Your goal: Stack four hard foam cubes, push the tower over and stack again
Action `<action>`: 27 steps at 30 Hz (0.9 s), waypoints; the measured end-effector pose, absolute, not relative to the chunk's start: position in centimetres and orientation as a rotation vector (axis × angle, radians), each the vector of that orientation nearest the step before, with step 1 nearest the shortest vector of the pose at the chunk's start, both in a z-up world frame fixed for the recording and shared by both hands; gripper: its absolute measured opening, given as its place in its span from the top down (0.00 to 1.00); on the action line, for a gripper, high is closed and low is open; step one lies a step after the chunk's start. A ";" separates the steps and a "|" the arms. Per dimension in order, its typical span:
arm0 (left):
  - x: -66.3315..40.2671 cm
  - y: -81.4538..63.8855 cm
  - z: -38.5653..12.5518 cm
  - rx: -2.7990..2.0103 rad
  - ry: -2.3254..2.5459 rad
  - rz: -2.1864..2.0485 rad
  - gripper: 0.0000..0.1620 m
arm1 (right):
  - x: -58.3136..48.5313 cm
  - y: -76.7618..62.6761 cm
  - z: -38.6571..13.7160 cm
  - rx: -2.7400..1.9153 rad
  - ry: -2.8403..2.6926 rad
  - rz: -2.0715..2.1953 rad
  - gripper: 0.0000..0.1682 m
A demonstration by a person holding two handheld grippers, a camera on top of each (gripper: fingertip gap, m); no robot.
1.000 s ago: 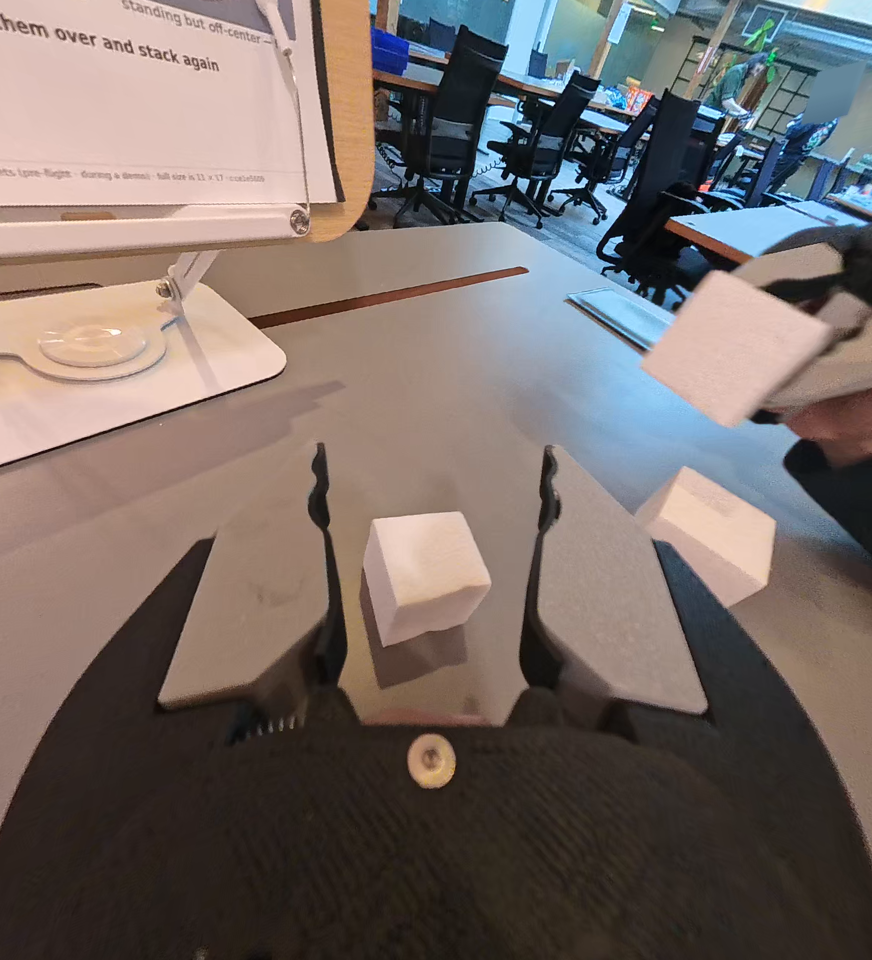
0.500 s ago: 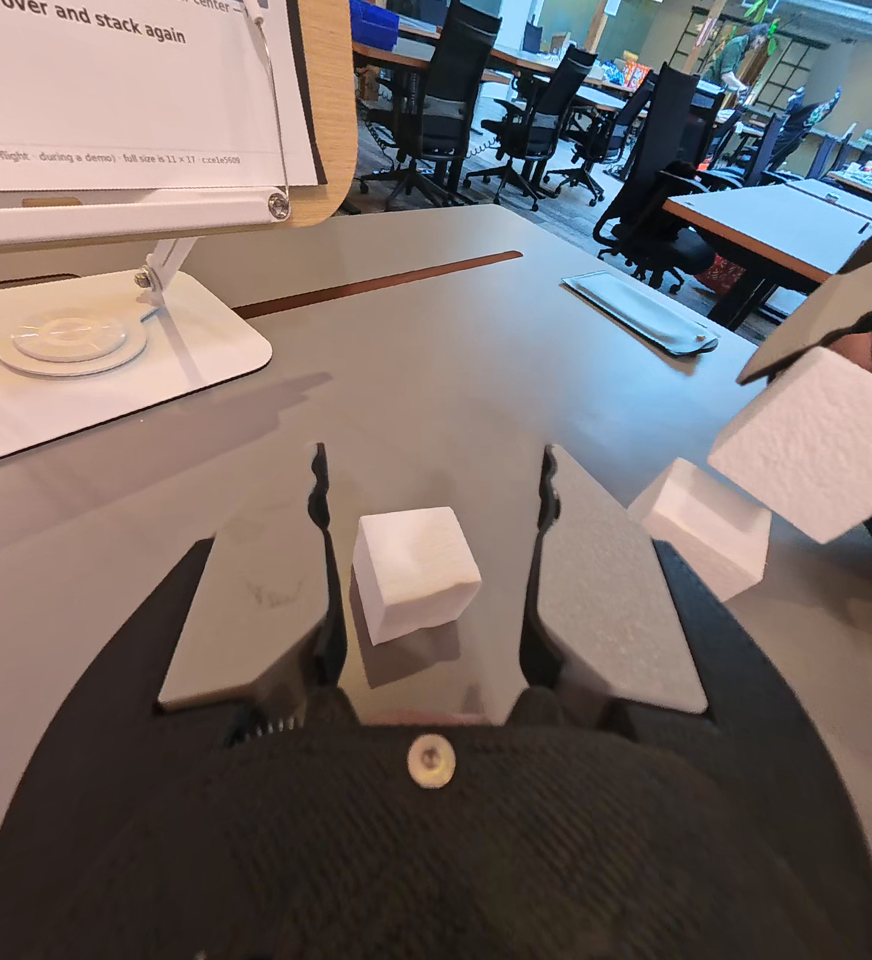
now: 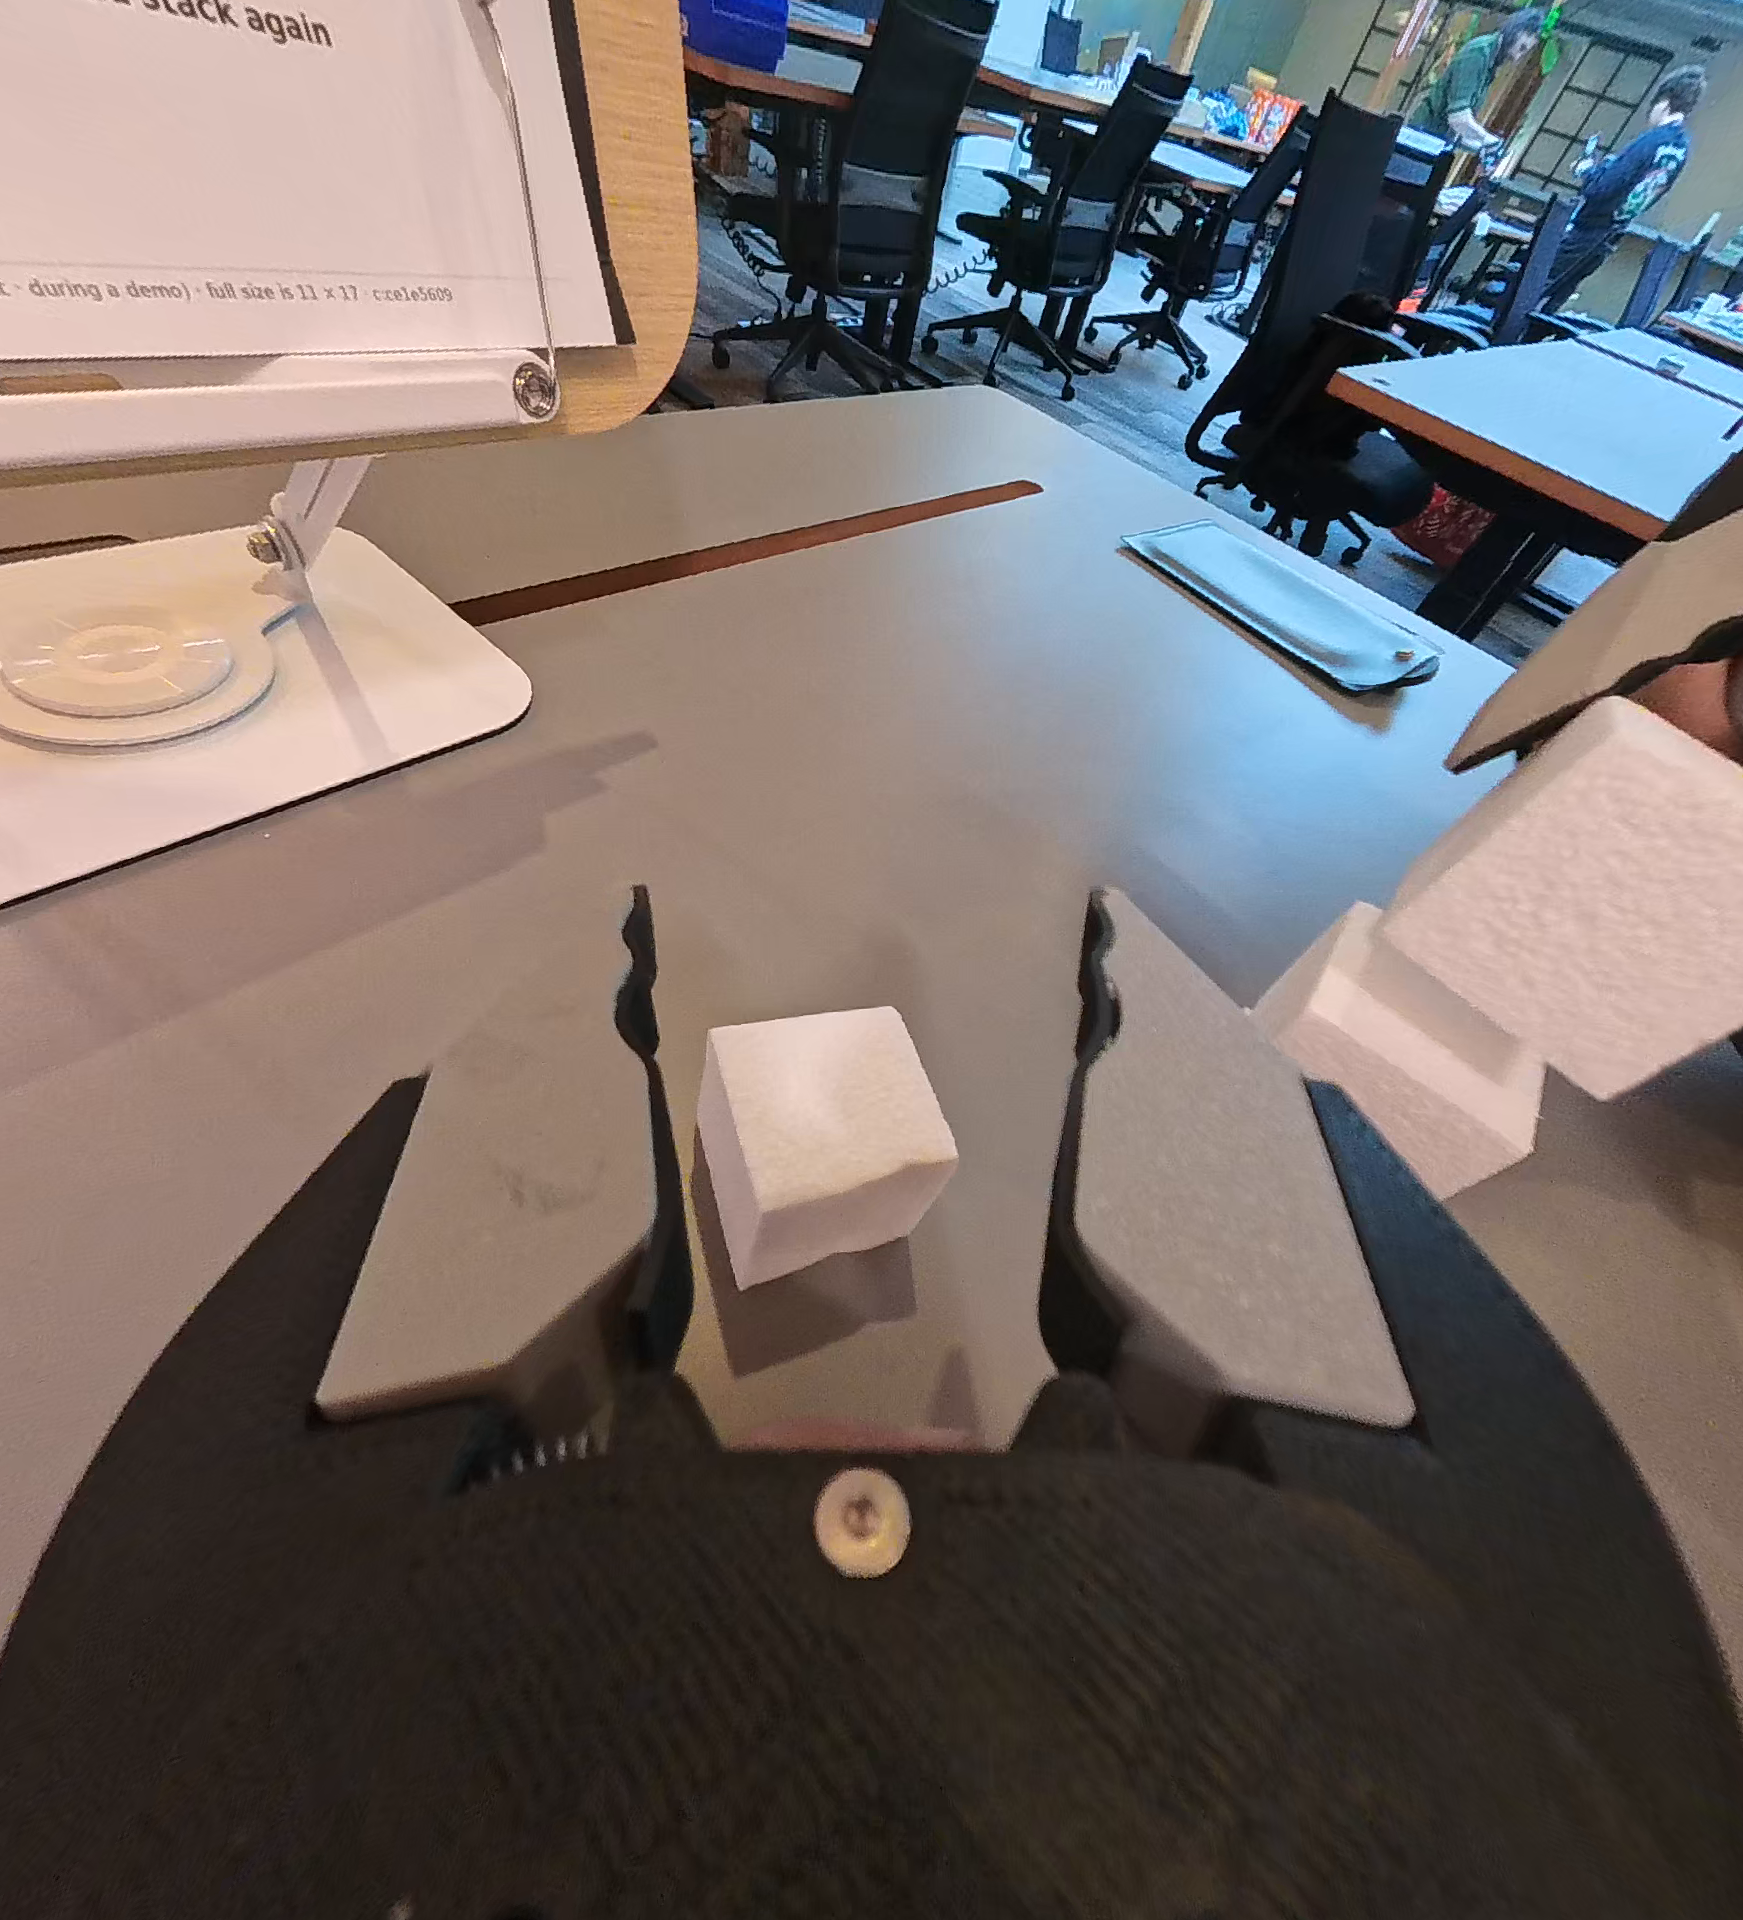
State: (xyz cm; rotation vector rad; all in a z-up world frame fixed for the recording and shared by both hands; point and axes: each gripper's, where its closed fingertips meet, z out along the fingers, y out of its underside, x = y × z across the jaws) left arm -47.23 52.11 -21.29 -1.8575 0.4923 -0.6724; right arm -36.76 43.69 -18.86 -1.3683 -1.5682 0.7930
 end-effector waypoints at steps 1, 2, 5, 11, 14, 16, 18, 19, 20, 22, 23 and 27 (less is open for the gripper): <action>-47.2 52.1 -21.3 -1.859 0.495 -0.671 0.50 | -36.7 43.8 -18.9 -1.368 -1.569 0.788 0.67; -47.2 52.1 -21.3 -1.859 0.496 -0.669 0.50 | -36.7 43.8 -18.9 -1.367 -1.568 0.787 0.67; -47.1 52.1 -21.3 -1.858 0.499 -0.669 0.50 | -36.9 43.7 -19.0 -1.360 -1.571 0.797 0.67; -47.3 52.1 -21.2 -1.855 0.493 -0.673 0.50 | -37.5 43.3 -19.2 -1.320 -1.609 0.778 0.67; -47.3 52.1 -21.1 -1.853 0.494 -0.671 0.50 | -37.4 43.1 -19.3 -1.291 -1.644 0.762 0.67; -47.4 52.1 -21.0 -1.850 0.491 -0.670 0.50 | -37.5 43.3 -19.1 -1.281 -1.642 0.756 0.67; -47.5 52.1 -20.9 -1.847 0.486 -0.673 0.50 | -37.6 43.2 -19.1 -1.283 -1.654 0.783 0.67; -47.6 52.1 -20.8 -1.844 0.483 -0.672 0.50 | -37.6 43.1 -19.1 -1.284 -1.660 0.792 0.67; -47.6 52.1 -20.8 -1.843 0.482 -0.673 0.50 | -37.7 43.1 -19.1 -1.284 -1.667 0.791 0.67; -47.7 52.0 -20.7 -1.842 0.482 -0.676 0.50 | -37.7 43.2 -19.2 -1.286 -1.676 0.778 0.67; -47.7 52.0 -20.7 -1.842 0.483 -0.675 0.50 | -37.6 43.2 -19.2 -1.287 -1.680 0.775 0.67; -47.6 52.0 -20.7 -1.842 0.486 -0.673 0.50 | -37.5 43.3 -19.0 -1.290 -1.673 0.788 0.67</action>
